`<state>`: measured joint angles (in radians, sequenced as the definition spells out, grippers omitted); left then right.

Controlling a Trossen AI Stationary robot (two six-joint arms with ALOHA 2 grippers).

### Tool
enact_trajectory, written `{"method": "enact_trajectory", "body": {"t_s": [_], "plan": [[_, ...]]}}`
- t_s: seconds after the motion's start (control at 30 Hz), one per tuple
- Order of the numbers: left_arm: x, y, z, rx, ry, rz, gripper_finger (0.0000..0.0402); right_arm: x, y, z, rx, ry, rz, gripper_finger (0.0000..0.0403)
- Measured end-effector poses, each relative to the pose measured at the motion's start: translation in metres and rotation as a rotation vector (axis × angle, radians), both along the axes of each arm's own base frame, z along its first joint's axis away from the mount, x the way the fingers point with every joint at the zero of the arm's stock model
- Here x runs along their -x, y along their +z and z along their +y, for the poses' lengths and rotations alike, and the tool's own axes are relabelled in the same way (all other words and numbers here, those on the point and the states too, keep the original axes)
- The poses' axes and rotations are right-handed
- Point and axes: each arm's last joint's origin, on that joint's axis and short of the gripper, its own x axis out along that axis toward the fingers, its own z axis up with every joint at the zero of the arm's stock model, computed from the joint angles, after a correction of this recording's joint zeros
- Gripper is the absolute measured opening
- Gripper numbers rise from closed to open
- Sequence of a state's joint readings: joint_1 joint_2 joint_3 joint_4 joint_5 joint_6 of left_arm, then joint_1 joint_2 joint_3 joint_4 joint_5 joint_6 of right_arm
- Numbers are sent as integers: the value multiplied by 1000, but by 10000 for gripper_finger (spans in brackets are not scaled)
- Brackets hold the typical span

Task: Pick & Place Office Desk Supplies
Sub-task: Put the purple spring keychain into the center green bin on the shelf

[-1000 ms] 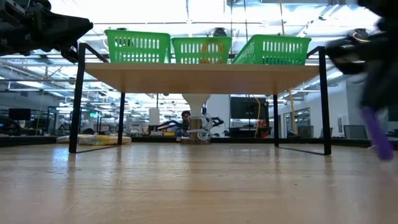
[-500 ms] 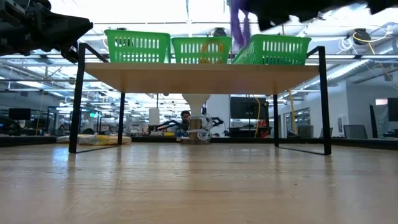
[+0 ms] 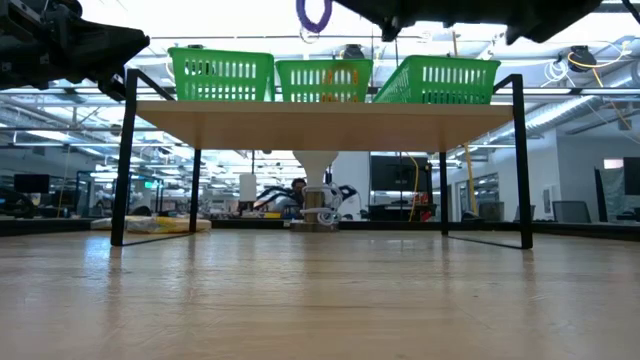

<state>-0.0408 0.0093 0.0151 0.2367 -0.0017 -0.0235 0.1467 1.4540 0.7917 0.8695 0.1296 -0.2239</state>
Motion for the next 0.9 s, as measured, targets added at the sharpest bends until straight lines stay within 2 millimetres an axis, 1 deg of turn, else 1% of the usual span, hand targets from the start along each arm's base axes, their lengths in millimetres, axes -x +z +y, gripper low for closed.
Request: {"method": "enact_trajectory", "body": {"t_s": [0.1,0.2,0.37,0.6,0.73,0.8,0.9], "plan": [[0,0,0,0,0,0,45,-4,4,-15,-1,-51,5,0],[0,0,0,0,0,0,45,-8,4,-29,6,-95,58,0],[0,0,0,0,0,0,45,-9,-2,-42,9,-143,126,0],[0,0,0,0,0,0,45,-9,-1,-44,34,-150,125,6],[0,0,0,0,0,0,45,-9,-1,-45,5,-189,126,8],[0,0,0,0,0,0,44,-8,-2,-45,8,-197,135,16],[0,0,0,0,0,0,45,-8,-3,-45,0,-198,145,44]]}}
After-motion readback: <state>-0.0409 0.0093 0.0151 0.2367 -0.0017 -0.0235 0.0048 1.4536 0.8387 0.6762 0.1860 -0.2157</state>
